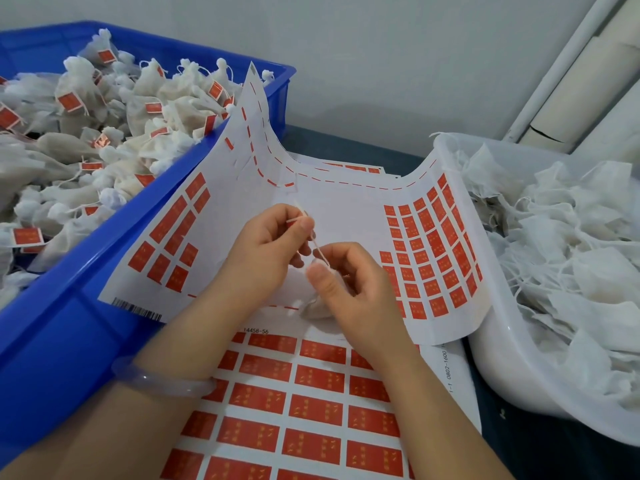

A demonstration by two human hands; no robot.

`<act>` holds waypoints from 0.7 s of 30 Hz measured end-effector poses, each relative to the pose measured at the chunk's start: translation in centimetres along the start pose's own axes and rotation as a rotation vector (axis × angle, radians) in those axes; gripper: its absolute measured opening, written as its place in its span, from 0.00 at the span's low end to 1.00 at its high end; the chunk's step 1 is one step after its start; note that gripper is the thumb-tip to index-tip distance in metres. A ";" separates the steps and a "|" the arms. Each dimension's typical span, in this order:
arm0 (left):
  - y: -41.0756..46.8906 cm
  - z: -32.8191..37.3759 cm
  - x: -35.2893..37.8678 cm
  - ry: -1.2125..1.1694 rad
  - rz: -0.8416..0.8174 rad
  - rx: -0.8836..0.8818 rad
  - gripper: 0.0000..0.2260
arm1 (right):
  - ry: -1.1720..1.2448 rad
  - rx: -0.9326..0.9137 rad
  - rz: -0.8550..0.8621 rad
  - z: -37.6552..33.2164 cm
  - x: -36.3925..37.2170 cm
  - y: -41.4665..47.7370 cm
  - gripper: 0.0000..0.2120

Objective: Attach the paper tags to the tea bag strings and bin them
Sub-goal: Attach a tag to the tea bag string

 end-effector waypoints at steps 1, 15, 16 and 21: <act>0.0 -0.2 -0.2 -0.025 0.028 -0.016 0.06 | -0.044 -0.001 -0.015 0.1 0.3 0.0 0.12; -0.3 -2.4 -0.5 0.143 0.099 -0.137 0.08 | -0.282 0.017 0.287 0.8 -3.0 0.8 0.08; -0.3 -2.4 -0.4 0.157 0.089 -0.136 0.09 | -0.248 0.023 0.300 0.7 -3.2 0.7 0.07; 0.0 -2.8 -0.4 0.218 0.074 -0.161 0.08 | -0.120 -0.008 0.308 -0.9 -2.5 0.0 0.05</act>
Point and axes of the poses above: each hand's wrist, its own y-axis towards the middle knuckle, its own x-axis out of the palm, z = x × y, the point moved 7 cm from there along y, towards the middle knuckle, and after that the axes turned 10 degrees about x, right-handed, at the moved point
